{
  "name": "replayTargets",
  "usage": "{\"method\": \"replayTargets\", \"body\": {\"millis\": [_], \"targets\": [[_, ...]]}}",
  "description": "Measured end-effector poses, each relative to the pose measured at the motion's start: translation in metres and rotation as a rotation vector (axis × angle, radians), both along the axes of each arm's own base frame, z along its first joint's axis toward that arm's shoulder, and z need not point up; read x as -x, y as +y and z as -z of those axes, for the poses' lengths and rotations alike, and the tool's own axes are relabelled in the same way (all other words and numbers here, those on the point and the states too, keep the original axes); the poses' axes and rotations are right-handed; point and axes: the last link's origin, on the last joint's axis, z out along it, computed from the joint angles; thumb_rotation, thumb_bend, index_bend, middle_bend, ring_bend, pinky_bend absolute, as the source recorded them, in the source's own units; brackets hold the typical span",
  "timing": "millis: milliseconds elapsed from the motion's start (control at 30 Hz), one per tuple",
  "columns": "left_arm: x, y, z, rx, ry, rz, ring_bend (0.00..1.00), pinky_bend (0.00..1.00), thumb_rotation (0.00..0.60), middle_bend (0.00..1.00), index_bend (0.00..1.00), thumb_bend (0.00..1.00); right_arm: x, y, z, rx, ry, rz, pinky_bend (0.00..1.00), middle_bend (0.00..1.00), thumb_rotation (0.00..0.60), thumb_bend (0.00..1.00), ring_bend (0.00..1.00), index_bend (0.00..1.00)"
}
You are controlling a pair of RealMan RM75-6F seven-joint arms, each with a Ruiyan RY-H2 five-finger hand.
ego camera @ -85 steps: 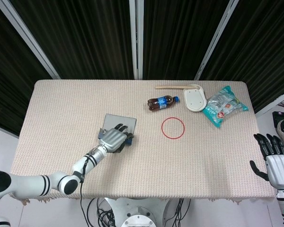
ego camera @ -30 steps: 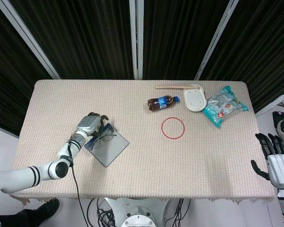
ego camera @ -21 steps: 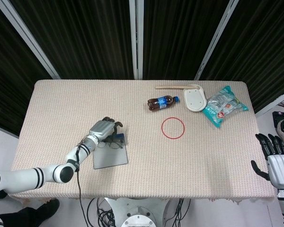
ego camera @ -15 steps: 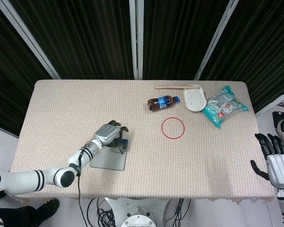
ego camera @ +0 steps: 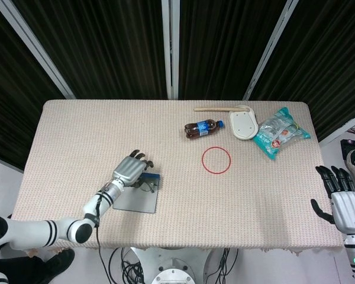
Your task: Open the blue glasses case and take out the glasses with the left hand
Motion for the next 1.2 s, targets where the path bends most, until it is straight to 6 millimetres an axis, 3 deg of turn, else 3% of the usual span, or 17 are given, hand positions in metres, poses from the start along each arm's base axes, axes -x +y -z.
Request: {"method": "replayTargets", "body": {"millis": [1200], "targets": [[0.0097, 0.0042, 0.0067, -0.012, 0.045, -0.040, 0.13, 0.00, 0.600, 0.39, 0.43, 0.46, 0.0014, 0.0028, -0.0017, 0.004, -0.001, 0.011, 0.00, 0.11, 0.600, 0.29, 0.00, 0.00]]}}
